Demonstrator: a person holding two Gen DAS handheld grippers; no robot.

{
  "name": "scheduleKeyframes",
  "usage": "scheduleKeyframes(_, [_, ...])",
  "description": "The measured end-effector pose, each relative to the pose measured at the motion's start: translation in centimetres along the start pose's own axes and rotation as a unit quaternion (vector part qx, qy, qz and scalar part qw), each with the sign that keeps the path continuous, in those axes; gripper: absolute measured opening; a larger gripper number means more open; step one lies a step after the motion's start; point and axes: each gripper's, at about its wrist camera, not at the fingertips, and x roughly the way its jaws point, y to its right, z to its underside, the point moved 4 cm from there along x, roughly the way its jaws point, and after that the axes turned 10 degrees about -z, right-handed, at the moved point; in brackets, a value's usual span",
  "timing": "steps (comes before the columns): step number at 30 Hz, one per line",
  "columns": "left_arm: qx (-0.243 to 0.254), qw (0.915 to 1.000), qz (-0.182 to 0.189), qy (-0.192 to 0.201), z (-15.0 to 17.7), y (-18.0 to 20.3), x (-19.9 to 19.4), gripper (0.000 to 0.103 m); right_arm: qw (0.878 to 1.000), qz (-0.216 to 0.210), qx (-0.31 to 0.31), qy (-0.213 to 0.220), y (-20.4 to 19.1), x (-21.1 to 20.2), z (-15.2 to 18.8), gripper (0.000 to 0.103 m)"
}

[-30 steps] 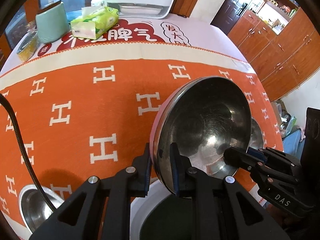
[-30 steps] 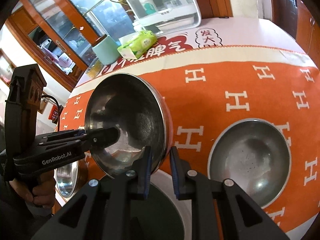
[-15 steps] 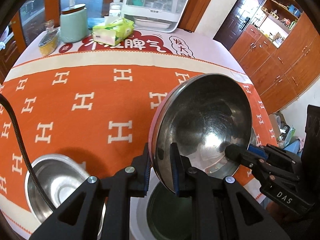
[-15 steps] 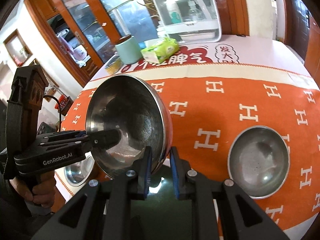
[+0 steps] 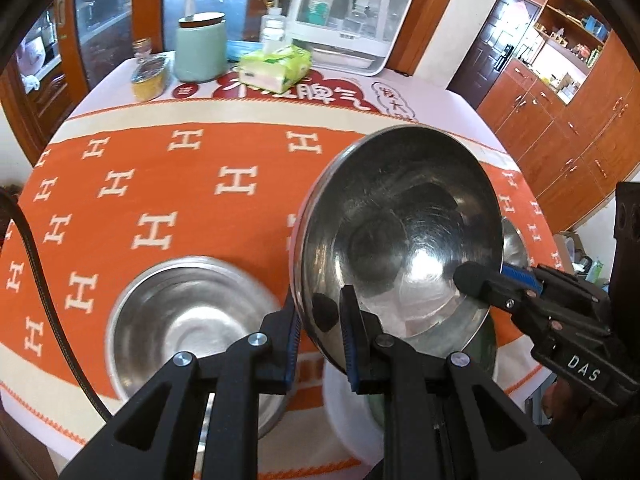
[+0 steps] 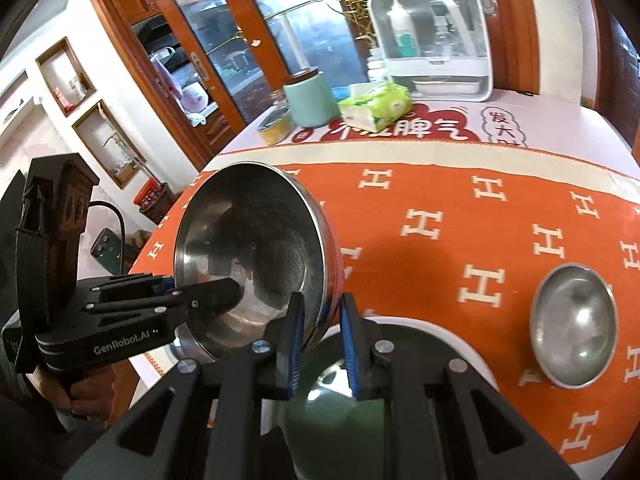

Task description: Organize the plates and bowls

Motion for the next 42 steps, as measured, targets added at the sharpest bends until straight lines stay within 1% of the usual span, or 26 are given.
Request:
scheduleKeyframes(7, [0.003,0.9998,-0.017,-0.013,1.2,-3.4,-0.5,0.018,1.000,-0.021,-0.005,-0.005,-2.9,2.4,0.4,0.018])
scheduleKeyframes(11, [0.014,0.9990,-0.031,-0.029,2.3,-5.0,-0.3,0.021,0.999,-0.027,0.000,-0.018,-4.1,4.0,0.9,0.018])
scheduleKeyframes(17, [0.013,0.9976,-0.045,-0.051,3.6,-7.5,0.0,0.021,0.998,-0.042,0.007,-0.042,-5.7,6.4,2.0,0.018])
scheduleKeyframes(23, [0.012,0.9958,-0.058,-0.070,4.7,-9.3,0.5,0.022,0.997,-0.047,0.010,-0.062,-6.8,8.2,2.6,0.018])
scheduleKeyframes(31, [0.022,0.9942,-0.057,-0.088,5.5,-9.9,1.1,0.025,0.995,-0.044,0.019,-0.082,-7.0,9.5,3.0,0.020])
scheduleKeyframes(37, [0.016,0.9946,-0.052,-0.089,5.5,-10.1,1.2,0.030,0.995,-0.039,0.014,-0.095,-7.2,9.7,2.9,0.020])
scheduleKeyframes(42, [0.012,0.9945,-0.057,-0.087,5.5,-10.2,1.0,0.034,0.994,-0.038,0.011,-0.102,-7.2,9.9,2.9,0.021])
